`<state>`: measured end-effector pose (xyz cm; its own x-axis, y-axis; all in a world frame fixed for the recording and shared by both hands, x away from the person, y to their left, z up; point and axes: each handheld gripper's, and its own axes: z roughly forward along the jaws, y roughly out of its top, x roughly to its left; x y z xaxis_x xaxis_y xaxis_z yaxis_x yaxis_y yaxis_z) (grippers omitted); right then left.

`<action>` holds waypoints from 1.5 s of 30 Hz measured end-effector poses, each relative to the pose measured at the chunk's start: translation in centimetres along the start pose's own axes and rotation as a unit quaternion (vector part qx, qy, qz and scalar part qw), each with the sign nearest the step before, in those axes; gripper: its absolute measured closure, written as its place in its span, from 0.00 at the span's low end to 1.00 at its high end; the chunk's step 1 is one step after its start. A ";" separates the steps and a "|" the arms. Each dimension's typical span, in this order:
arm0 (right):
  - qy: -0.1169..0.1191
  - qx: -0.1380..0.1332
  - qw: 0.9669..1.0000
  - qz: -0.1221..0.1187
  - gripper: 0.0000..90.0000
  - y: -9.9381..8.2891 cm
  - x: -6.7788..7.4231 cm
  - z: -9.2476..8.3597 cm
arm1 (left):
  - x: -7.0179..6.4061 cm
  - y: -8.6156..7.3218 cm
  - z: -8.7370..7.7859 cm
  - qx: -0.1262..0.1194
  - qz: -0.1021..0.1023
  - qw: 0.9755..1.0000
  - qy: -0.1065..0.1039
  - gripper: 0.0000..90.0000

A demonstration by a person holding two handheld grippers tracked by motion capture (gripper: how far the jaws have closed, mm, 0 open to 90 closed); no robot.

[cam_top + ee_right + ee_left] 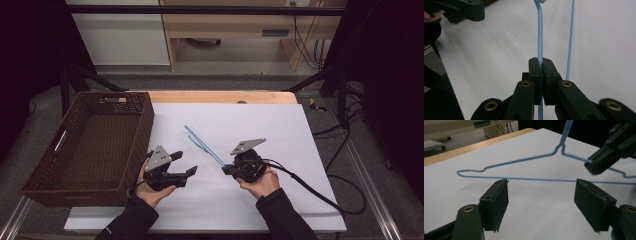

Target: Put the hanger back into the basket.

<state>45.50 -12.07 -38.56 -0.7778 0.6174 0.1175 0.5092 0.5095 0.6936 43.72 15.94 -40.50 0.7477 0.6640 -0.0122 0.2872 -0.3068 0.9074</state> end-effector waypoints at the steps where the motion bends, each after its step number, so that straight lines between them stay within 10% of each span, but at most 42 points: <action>1: 0.000 0.000 1.000 0.000 0.98 0.0 0.0 0.0 | 0.0 0.0 0.0 0.000 0.000 1.000 0.000 0.28; 22: 0.093 -0.007 0.995 -0.041 0.98 -0.2 -1.2 -4.2 | -0.8 2.8 -0.3 0.053 0.128 0.990 0.022 0.17; 32: 0.106 0.001 0.994 -0.034 0.98 -1.1 -1.6 -4.2 | -1.6 3.5 0.8 0.094 0.202 0.975 0.011 0.15; 45: 0.128 0.008 0.991 -0.025 0.98 -1.7 -2.0 -4.2 | -3.1 3.4 2.3 0.124 0.295 0.947 0.017 0.20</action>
<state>44.65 -16.70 -36.96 -0.8696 0.4192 0.2608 0.4711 0.5463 0.6926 43.82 11.27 -38.34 0.8029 0.3474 0.4845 -0.0397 -0.7797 0.6249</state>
